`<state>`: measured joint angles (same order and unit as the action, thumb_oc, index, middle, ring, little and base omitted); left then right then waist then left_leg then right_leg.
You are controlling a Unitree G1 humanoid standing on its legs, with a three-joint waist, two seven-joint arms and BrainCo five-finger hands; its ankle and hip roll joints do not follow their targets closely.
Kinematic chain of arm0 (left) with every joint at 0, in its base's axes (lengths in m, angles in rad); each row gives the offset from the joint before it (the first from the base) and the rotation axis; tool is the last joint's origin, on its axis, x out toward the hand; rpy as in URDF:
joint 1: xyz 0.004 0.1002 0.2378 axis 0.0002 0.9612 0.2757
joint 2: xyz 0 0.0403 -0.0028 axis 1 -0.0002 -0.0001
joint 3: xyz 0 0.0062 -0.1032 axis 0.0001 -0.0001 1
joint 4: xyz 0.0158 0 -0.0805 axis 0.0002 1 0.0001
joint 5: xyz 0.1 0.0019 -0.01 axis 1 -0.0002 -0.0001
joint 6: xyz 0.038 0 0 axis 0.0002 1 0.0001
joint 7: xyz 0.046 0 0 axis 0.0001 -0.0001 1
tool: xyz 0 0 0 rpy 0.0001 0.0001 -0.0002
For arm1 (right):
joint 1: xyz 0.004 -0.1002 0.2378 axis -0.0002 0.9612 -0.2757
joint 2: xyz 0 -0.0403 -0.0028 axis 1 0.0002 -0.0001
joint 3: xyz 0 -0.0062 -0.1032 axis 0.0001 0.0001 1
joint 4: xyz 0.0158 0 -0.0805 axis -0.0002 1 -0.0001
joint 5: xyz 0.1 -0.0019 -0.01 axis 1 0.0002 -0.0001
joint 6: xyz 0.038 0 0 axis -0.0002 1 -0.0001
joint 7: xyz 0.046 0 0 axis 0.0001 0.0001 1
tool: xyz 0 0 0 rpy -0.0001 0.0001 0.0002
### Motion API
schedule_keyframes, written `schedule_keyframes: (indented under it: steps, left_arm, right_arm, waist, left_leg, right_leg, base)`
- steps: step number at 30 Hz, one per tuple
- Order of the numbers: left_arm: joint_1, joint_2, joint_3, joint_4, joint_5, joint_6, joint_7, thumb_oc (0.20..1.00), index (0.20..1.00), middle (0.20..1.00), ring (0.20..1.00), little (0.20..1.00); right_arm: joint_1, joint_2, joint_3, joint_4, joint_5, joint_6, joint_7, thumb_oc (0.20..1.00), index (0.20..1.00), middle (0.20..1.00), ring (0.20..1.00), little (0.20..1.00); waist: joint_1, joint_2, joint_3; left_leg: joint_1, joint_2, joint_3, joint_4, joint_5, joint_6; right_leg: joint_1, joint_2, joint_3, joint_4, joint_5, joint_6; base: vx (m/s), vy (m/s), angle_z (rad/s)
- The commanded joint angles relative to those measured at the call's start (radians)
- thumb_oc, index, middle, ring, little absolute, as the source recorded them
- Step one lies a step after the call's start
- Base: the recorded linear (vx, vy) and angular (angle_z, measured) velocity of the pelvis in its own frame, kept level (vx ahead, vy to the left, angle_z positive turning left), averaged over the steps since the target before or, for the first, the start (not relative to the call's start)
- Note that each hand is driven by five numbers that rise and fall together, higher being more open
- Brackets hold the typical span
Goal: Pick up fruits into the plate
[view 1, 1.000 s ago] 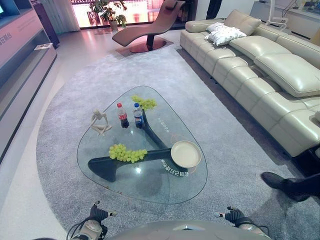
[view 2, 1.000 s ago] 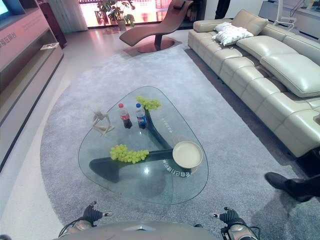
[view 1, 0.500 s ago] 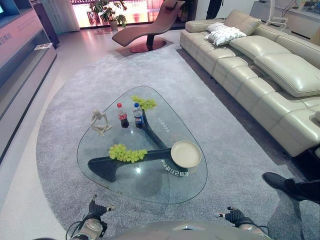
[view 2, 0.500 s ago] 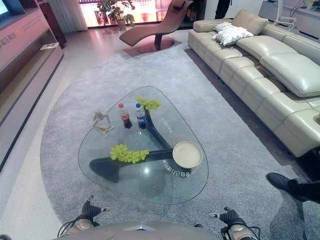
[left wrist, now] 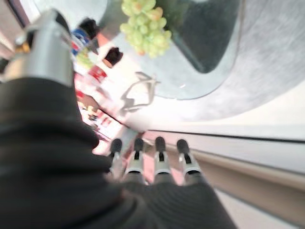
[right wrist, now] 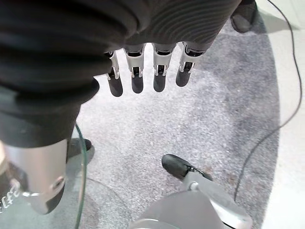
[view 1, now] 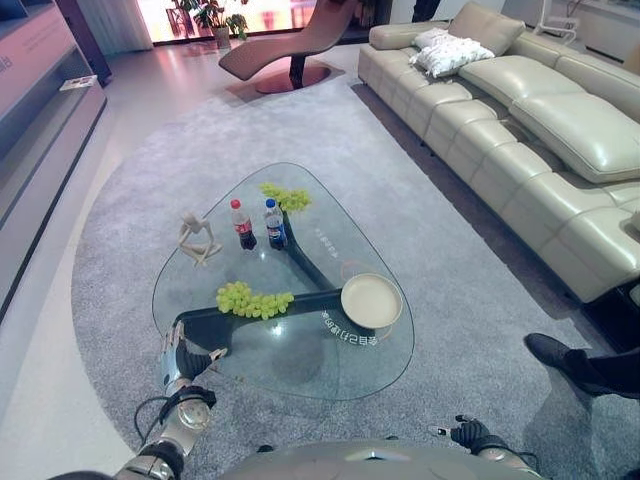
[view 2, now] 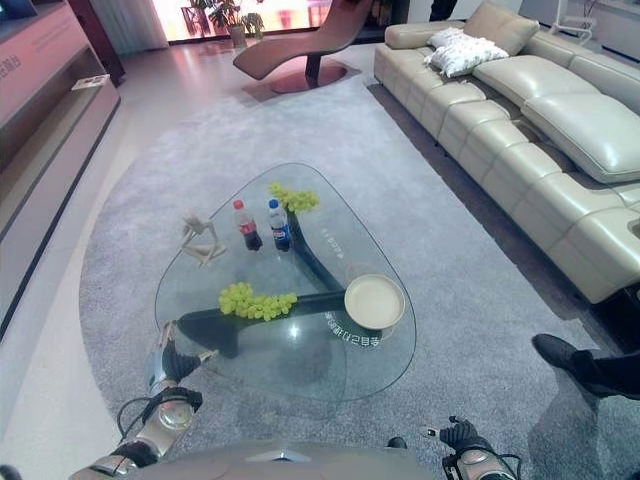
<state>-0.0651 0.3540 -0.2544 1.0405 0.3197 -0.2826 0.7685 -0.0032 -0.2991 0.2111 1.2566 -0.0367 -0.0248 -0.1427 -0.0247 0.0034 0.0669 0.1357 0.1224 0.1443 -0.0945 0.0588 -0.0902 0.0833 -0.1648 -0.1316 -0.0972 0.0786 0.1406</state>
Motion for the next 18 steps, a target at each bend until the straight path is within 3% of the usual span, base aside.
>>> schedule_keyframes:
  steps: [1,5,9,13,18]
  left_arm:
    - [-0.151,0.106,-0.037,-0.048,0.191,0.038,0.054,1.0,1.0,1.0,1.0,1.0]
    - [-0.261,0.203,-0.155,-0.108,0.3,0.114,0.029,1.0,1.0,1.0,1.0,1.0]
    - [-0.353,0.268,-0.235,-0.112,0.348,0.137,0.006,1.0,1.0,1.0,1.0,1.0]
    - [-0.492,0.345,-0.298,-0.086,0.397,0.154,-0.006,1.0,1.0,1.0,1.0,1.0]
    - [-0.639,0.394,-0.35,-0.045,0.358,0.179,-0.052,1.0,1.0,1.0,1.0,1.0]
  right_arm:
    - [-0.098,-0.048,0.021,0.051,0.03,-0.016,-0.004,1.0,1.0,1.0,1.0,1.0]
    - [-0.178,-0.097,0.047,0.038,0.079,-0.024,-0.011,1.0,1.0,1.0,1.0,1.0]
    - [-0.241,-0.129,0.063,0.021,0.121,-0.045,-0.022,1.0,1.0,1.0,1.0,1.0]
    - [-0.293,-0.158,0.081,-0.013,0.132,-0.066,-0.034,1.0,1.0,1.0,1.0,1.0]
    - [-0.343,-0.181,0.094,-0.031,0.161,-0.056,-0.037,1.0,1.0,1.0,1.0,1.0]
  waist:
    - [-0.017,0.008,0.069]
    - [-0.034,0.03,0.14]
    - [-0.052,0.043,0.218]
    - [-0.067,0.034,0.313]
    - [-0.071,0.022,0.378]
  left_leg:
    - [-0.025,-0.046,-0.04,0.024,-0.119,0.04]
    - [-0.101,-0.049,-0.034,0.037,-0.099,0.04]
    - [-0.162,-0.056,-0.029,0.036,-0.075,0.04]
    - [-0.25,-0.066,-0.019,0.05,-0.046,0.036]
    - [-0.327,-0.078,-0.029,0.093,-0.044,0.038]
  right_leg:
    - [0.001,0.029,0.022,0.066,-0.101,-0.009]
    - [-0.091,0.027,0.046,0.096,-0.093,-0.012]
    - [-0.162,0.033,0.067,0.118,-0.084,-0.017]
    - [-0.248,0.045,0.086,0.144,-0.068,-0.026]
    - [-0.322,0.052,0.083,0.183,-0.065,-0.034]
  base:
    - [-0.04,0.069,-0.11]
    - [-0.24,0.098,-0.14]
    - [-0.19,0.076,-0.09]
    - [-0.2,0.022,-0.08]
    - [-0.1,-0.022,0.0]
